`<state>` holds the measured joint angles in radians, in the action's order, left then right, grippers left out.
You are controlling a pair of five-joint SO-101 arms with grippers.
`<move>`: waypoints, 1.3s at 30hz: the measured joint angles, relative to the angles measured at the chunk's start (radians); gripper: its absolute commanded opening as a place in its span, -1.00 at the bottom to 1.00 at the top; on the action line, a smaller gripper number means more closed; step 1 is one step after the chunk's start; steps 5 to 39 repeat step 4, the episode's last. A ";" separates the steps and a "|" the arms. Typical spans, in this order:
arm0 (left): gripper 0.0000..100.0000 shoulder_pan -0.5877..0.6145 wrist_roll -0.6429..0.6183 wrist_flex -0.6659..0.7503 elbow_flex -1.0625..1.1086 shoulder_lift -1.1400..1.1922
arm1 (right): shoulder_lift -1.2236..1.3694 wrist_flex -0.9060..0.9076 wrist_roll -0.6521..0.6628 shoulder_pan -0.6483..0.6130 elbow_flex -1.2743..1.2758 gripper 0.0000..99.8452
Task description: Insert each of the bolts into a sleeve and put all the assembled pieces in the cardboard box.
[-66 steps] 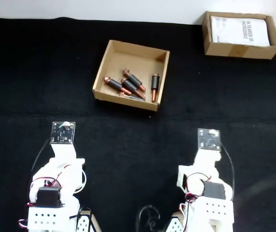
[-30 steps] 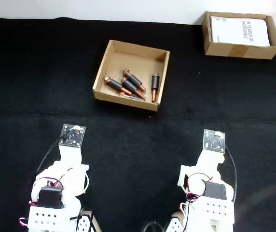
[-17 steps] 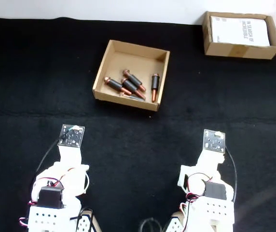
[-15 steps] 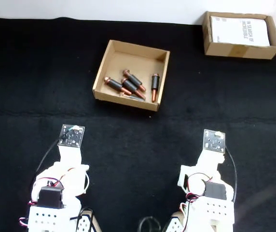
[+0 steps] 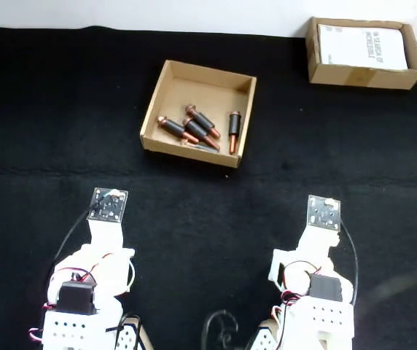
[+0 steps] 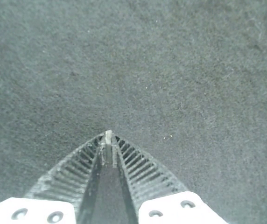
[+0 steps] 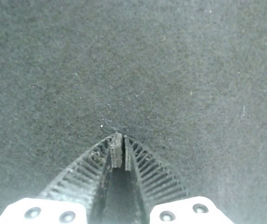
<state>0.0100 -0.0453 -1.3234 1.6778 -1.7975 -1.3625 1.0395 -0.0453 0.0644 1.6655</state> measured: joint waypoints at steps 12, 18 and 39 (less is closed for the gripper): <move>-0.98 0.000 0.000 0.000 0.000 0.000 | 0.000 0.000 0.000 0.000 0.000 -0.98; -0.98 0.000 0.000 0.000 0.000 0.000 | 0.000 0.000 0.000 0.000 0.000 -0.98; -0.98 0.000 0.000 0.000 0.000 0.000 | 0.000 0.000 0.000 0.000 0.000 -0.98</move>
